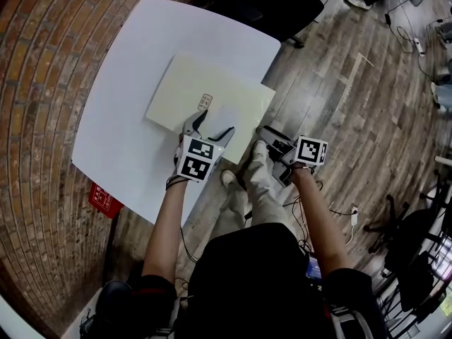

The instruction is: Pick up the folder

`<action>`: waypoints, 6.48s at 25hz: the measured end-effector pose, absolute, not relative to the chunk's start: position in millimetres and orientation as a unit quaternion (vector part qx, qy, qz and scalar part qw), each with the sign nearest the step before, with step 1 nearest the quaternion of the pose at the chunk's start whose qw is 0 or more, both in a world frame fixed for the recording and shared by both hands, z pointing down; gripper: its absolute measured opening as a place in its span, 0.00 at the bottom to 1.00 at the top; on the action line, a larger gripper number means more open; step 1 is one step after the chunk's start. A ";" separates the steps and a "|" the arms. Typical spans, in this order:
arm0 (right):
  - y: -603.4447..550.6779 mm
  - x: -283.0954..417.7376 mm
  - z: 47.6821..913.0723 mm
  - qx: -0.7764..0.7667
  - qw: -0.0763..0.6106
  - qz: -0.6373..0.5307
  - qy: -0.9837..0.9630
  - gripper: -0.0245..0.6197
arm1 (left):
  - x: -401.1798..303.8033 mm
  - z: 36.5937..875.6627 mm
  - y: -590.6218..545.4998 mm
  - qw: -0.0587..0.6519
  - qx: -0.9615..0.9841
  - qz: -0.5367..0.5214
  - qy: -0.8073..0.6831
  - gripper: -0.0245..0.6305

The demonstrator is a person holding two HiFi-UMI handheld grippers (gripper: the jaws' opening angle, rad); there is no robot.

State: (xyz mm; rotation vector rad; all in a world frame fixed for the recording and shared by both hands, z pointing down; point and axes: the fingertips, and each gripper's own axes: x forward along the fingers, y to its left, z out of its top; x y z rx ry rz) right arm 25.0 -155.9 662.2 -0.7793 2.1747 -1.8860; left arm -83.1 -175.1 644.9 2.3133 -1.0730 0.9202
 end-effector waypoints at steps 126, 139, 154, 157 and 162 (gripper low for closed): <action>-184.7 -32.1 558.3 -0.202 0.092 -0.558 0.799 0.47 | -117.2 524.7 -165.2 0.193 0.839 0.162 -0.482 0.09; -185.9 -43.3 481.5 -0.238 0.070 -0.463 0.851 0.47 | -129.5 479.6 -147.1 0.179 0.851 0.127 -0.477 0.07; -166.3 -47.1 387.9 -0.254 0.065 -0.353 0.898 0.47 | -138.8 402.5 -123.0 0.119 0.862 0.086 -0.485 0.07; -162.1 -47.9 371.5 -0.264 0.066 -0.324 0.906 0.47 | -140.2 392.1 -117.7 0.106 0.866 0.081 -0.482 0.07; -148.6 -48.7 350.1 -0.269 0.076 -0.289 0.916 0.47 | -141.8 381.3 -104.0 0.094 0.870 0.072 -0.478 0.07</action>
